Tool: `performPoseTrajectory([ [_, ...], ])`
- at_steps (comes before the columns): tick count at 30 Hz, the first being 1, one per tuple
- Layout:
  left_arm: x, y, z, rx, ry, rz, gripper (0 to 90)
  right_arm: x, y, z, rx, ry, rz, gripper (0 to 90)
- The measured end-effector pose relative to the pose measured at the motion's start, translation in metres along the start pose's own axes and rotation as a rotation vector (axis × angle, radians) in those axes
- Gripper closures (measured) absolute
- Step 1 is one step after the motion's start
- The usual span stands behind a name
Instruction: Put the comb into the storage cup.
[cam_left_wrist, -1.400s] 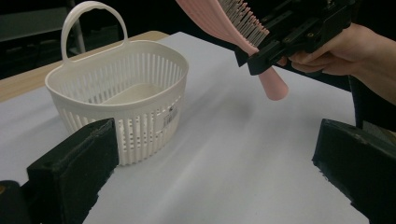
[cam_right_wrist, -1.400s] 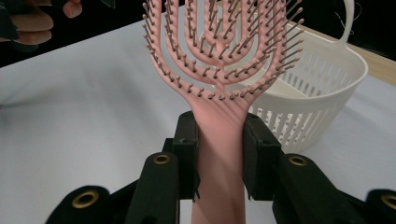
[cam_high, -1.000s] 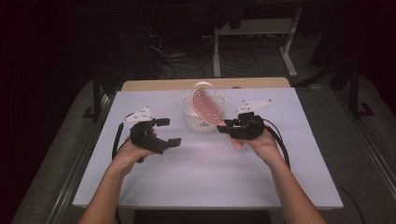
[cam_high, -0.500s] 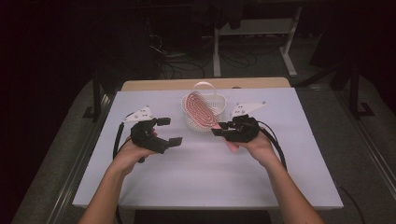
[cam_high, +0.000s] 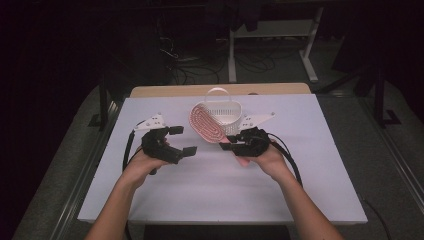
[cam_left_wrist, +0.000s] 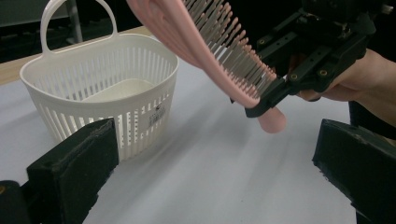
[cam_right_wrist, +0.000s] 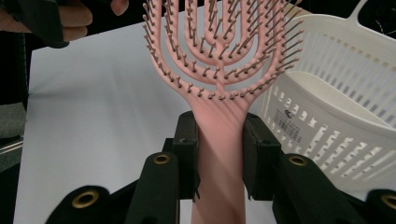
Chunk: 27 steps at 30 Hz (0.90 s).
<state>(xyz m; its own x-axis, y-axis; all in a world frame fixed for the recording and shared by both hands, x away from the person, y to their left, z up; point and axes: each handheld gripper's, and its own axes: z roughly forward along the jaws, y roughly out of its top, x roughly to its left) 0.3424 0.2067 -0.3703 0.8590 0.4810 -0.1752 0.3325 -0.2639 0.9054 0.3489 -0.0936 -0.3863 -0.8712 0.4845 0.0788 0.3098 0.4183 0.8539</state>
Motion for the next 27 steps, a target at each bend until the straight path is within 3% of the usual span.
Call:
performPoseTrajectory([
  [27, -0.002, 0.002, 0.003, -0.024, 0.066, -0.055, 0.1, 0.021, -0.001, 0.025, -0.01, 0.027, -0.016, 68.8],
])
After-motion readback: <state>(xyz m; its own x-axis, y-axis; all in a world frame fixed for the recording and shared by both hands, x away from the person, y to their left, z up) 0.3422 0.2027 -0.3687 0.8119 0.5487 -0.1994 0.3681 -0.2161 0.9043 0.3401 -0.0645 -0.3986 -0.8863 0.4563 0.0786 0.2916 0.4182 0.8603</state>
